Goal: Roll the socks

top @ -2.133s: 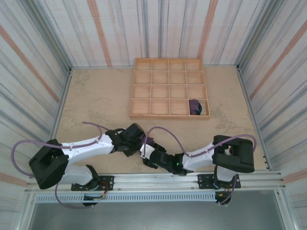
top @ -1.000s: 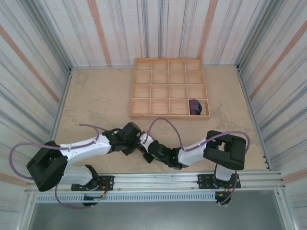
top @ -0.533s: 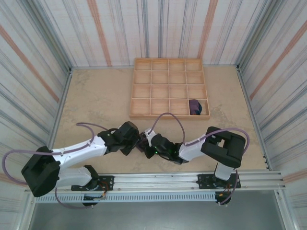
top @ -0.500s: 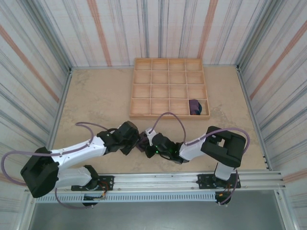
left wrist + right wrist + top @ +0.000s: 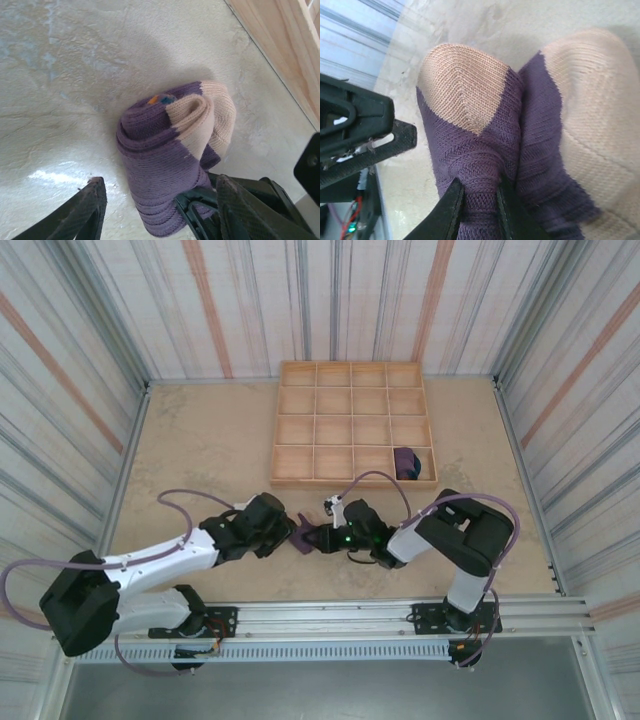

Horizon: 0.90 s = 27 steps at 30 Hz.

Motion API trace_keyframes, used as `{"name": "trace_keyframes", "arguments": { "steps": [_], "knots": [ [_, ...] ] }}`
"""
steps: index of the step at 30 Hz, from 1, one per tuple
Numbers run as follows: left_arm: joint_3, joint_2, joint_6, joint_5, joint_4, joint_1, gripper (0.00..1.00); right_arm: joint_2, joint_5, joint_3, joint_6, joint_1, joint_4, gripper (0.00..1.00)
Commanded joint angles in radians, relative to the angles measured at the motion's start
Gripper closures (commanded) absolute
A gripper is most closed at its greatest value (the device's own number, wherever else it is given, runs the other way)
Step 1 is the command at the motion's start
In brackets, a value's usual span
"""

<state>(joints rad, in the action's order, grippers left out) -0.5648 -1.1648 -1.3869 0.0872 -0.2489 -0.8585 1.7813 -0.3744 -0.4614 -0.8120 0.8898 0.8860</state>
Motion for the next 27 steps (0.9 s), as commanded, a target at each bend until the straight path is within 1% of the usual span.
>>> {"name": "trace_keyframes", "arguments": {
  "steps": [1, 4, 8, 12, 17, 19, 22, 26, 27],
  "knots": [
    [0.032, -0.021, 0.040, 0.005, 0.053, -0.005, 0.41, 0.092, -0.053, 0.022, -0.064, -0.035, -0.397, 0.99],
    [0.036, -0.046, 0.038, 0.006, 0.077, -0.008, 0.42, 0.085, -0.044, -0.012, -0.066, -0.043, -0.479, 0.99],
    [0.019, -0.097, 0.044, 0.002, 0.099, -0.010, 0.43, 0.088, -0.083, -0.030, -0.100, -0.082, -0.515, 0.99],
    [0.009, -0.156, 0.044, -0.001, 0.142, -0.016, 0.44, 0.094, -0.105, -0.085, -0.105, -0.099, -0.617, 0.98],
    [-0.001, -0.221, 0.030, -0.008, 0.177, -0.016, 0.48, 0.105, -0.124, -0.094, -0.157, -0.132, -0.626, 0.97],
    [-0.004, -0.236, 0.015, -0.002, 0.168, -0.016, 0.51, 0.104, -0.132, -0.084, -0.178, -0.141, -0.602, 0.95],
    [-0.004, -0.256, -0.014, 0.005, 0.149, -0.014, 0.61, 0.083, -0.136, -0.074, -0.178, -0.146, -0.577, 0.89],
    [-0.044, -0.288, -0.018, -0.020, 0.059, 0.002, 0.85, 0.009, -0.112, -0.078, -0.103, -0.144, -0.599, 0.79],
    [-0.053, -0.295, -0.011, -0.034, 0.043, 0.009, 0.89, -0.018, -0.103, -0.084, -0.072, -0.145, -0.617, 0.75]
  ]
}}
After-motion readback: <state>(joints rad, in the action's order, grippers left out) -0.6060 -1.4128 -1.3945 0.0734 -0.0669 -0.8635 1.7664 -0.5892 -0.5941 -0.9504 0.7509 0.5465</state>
